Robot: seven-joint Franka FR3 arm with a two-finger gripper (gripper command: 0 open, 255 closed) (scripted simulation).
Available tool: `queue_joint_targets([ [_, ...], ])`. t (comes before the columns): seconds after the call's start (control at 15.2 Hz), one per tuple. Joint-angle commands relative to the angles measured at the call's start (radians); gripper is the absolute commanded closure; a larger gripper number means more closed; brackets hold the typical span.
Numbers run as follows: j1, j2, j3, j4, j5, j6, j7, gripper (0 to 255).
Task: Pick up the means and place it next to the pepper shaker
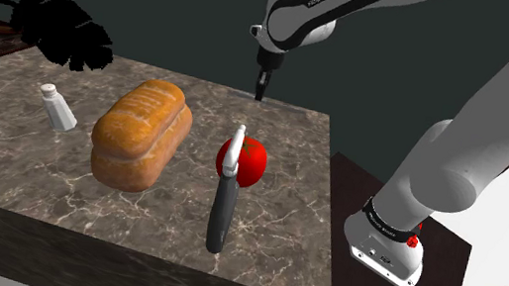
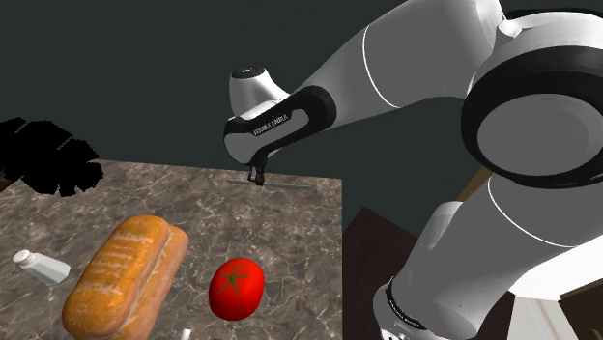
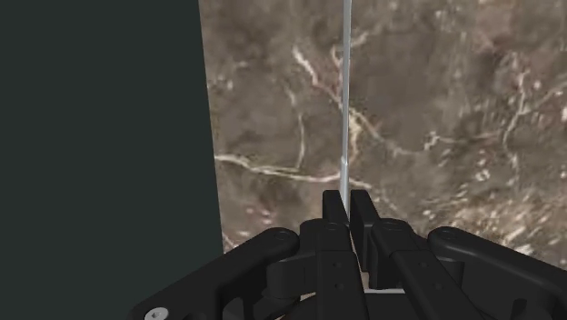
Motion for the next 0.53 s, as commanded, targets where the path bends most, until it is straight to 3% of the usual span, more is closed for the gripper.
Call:
queue_joint_targets([
  [0.0,0.000,-0.016,0.001,0.009,-0.003,-0.026,0.003,255],
  [0.46,-0.001,-0.065,0.002,0.058,-0.010,-0.123,0.010,255],
])
